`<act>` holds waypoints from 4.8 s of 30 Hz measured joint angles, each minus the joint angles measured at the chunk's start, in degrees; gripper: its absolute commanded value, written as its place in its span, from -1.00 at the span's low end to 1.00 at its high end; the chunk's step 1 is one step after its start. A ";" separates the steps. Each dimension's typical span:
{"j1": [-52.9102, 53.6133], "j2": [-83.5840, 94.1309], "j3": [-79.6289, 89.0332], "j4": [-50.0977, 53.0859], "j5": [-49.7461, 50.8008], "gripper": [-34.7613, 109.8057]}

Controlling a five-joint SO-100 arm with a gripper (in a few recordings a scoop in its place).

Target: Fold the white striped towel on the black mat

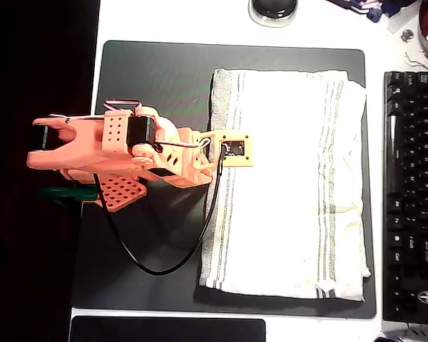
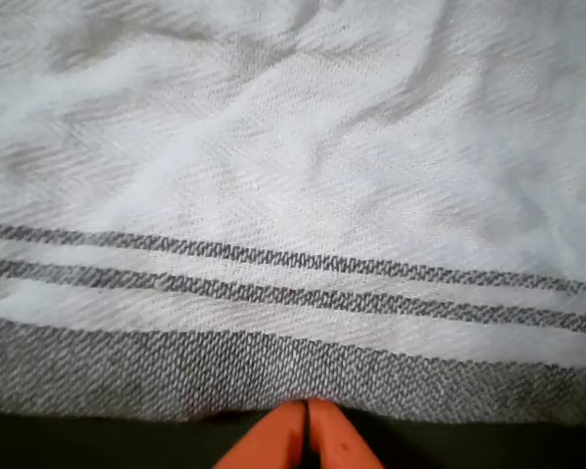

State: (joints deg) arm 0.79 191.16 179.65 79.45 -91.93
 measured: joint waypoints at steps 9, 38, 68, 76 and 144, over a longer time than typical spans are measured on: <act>0.00 0.00 0.00 0.00 0.00 -0.51; 0.00 0.00 0.00 0.00 0.00 -0.51; 0.00 0.00 0.00 0.00 0.00 -0.51; 0.00 0.00 0.00 0.00 0.00 -0.51; -12.30 -20.48 -29.36 2.20 0.88 -0.52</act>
State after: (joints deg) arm -11.51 170.68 150.29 81.65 -91.05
